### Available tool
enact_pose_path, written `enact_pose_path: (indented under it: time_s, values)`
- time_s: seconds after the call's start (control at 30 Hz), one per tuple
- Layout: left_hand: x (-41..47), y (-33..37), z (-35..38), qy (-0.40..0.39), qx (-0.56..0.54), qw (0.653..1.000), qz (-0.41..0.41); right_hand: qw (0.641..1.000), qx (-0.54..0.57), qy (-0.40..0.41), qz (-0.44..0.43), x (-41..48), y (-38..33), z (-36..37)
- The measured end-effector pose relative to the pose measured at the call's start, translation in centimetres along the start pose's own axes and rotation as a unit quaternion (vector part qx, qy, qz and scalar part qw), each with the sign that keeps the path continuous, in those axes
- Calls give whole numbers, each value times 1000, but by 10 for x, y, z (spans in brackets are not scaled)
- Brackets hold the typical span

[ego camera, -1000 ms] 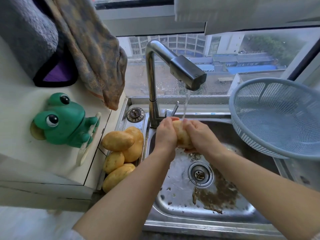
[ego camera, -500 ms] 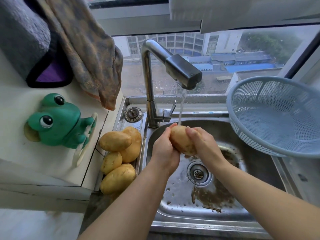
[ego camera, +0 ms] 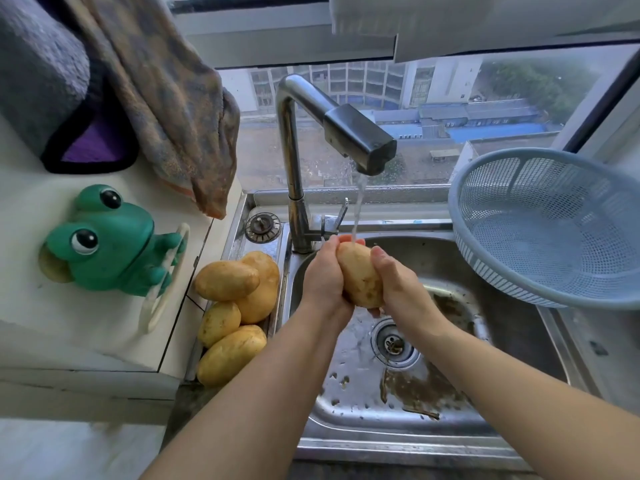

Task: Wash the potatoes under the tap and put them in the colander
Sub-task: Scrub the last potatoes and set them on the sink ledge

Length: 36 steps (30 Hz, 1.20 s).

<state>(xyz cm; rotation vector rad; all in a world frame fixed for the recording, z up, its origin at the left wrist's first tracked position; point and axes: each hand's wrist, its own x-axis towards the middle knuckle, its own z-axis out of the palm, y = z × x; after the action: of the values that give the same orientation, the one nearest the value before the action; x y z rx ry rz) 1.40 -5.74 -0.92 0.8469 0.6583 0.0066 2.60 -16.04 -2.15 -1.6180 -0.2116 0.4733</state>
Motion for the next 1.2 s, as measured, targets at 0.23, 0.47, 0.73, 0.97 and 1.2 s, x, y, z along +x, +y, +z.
enact_pose_path:
  time_s: [0.23, 0.47, 0.73, 0.97, 1.2]
  values:
    - [-15, 8, -8, -133, 30, 990, 36, 974, 190, -20, 124, 1, -9, -5]
    - [-13, 3, -5, -24, 102, 987, 123, 993, 105, -42, 31, -11, -17, 5]
    - [-13, 15, -22, -112, 29, 993, -13, 986, 58, -131, 86, -9, -16, -12]
    - [-25, 25, -32, -175, 63, 982, -19, 974, 29, -191, 115, 1, -25, -21]
    - [-15, 11, -9, -25, 107, 993, 51, 983, -140, -123, -3, -4, -28, -14]
